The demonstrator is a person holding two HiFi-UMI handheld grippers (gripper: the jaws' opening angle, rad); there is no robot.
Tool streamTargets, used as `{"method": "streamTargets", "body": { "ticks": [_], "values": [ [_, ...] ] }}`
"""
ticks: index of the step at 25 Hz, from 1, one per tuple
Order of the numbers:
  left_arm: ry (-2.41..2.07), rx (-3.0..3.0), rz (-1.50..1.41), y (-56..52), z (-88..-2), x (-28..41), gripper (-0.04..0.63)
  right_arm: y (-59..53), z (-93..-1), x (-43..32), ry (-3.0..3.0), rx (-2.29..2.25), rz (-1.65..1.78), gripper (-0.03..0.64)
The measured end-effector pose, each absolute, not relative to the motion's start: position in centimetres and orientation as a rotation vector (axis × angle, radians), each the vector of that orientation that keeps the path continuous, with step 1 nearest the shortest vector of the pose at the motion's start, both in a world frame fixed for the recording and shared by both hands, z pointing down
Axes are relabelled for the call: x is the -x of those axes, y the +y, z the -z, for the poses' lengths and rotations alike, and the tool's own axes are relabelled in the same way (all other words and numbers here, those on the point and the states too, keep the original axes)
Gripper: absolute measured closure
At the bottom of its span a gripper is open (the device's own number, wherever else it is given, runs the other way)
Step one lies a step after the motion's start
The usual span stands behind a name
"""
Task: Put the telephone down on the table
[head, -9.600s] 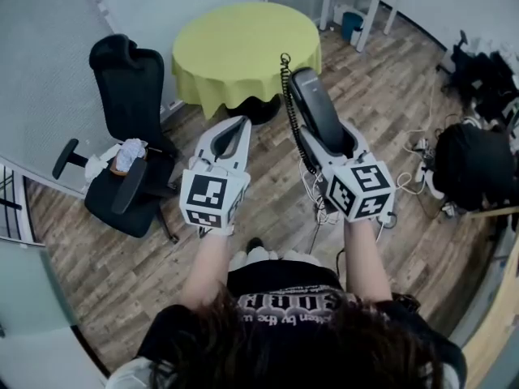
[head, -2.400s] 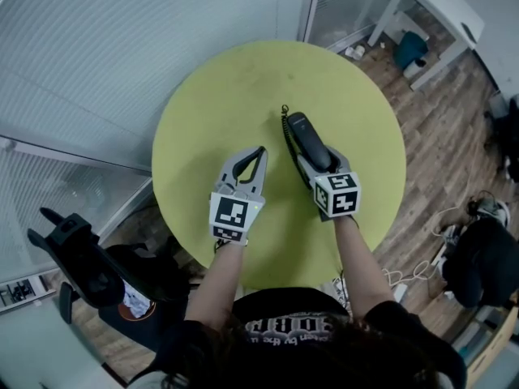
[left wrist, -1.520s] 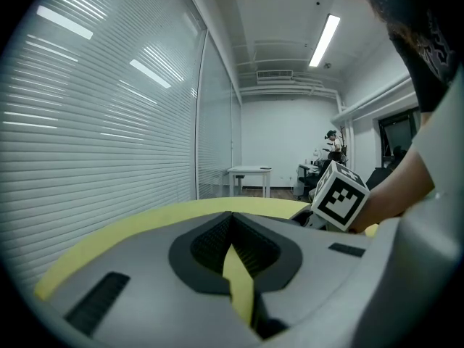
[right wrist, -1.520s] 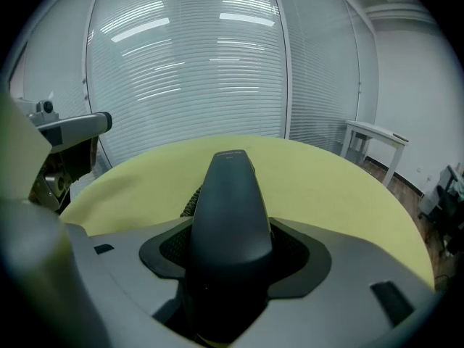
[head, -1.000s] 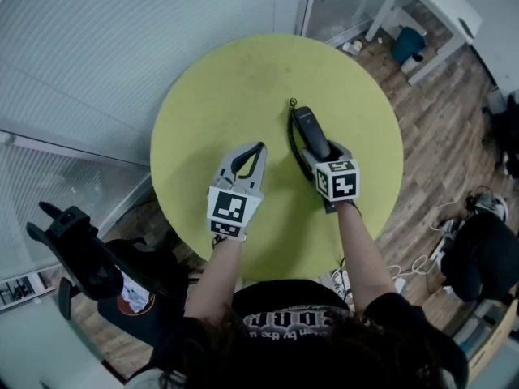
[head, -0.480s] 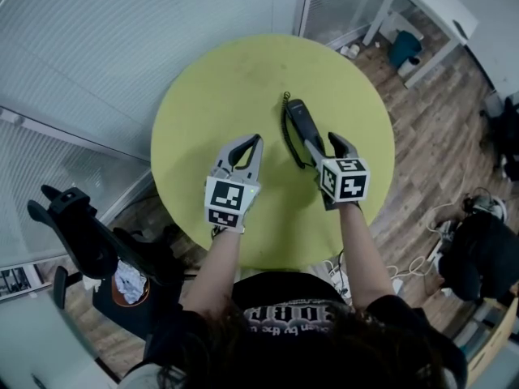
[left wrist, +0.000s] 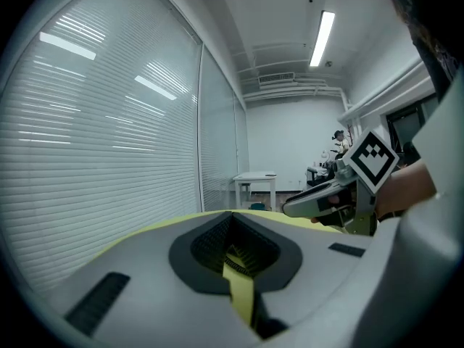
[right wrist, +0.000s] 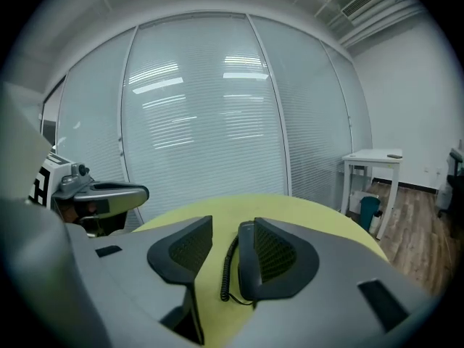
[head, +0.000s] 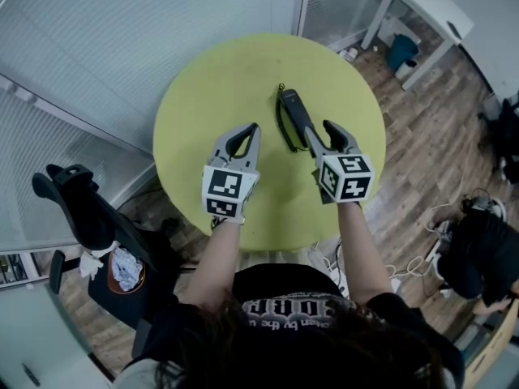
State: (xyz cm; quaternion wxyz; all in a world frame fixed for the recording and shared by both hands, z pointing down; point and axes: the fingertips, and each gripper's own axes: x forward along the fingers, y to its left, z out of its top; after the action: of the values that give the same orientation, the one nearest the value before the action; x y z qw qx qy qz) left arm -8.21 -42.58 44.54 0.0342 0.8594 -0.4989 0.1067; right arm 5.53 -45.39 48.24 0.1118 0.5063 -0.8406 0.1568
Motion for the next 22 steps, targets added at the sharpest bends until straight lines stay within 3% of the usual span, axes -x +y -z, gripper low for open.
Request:
{"method": "streamTargets", "body": {
  "ticks": [8, 22],
  "values": [
    [-1.556, -2.66, -0.28, -39.8, -42.2, 7.2, 0.6, -41.7, -43.5, -6.2, -2.559, -1.542, -0.364, 0.545],
    [-1.606, -2.71, -0.244, -35.7, -38.6, 6.0, 0.6, -36.9, -38.1, -7.8, -2.615, -1.636, -0.161, 0.581]
  ]
}}
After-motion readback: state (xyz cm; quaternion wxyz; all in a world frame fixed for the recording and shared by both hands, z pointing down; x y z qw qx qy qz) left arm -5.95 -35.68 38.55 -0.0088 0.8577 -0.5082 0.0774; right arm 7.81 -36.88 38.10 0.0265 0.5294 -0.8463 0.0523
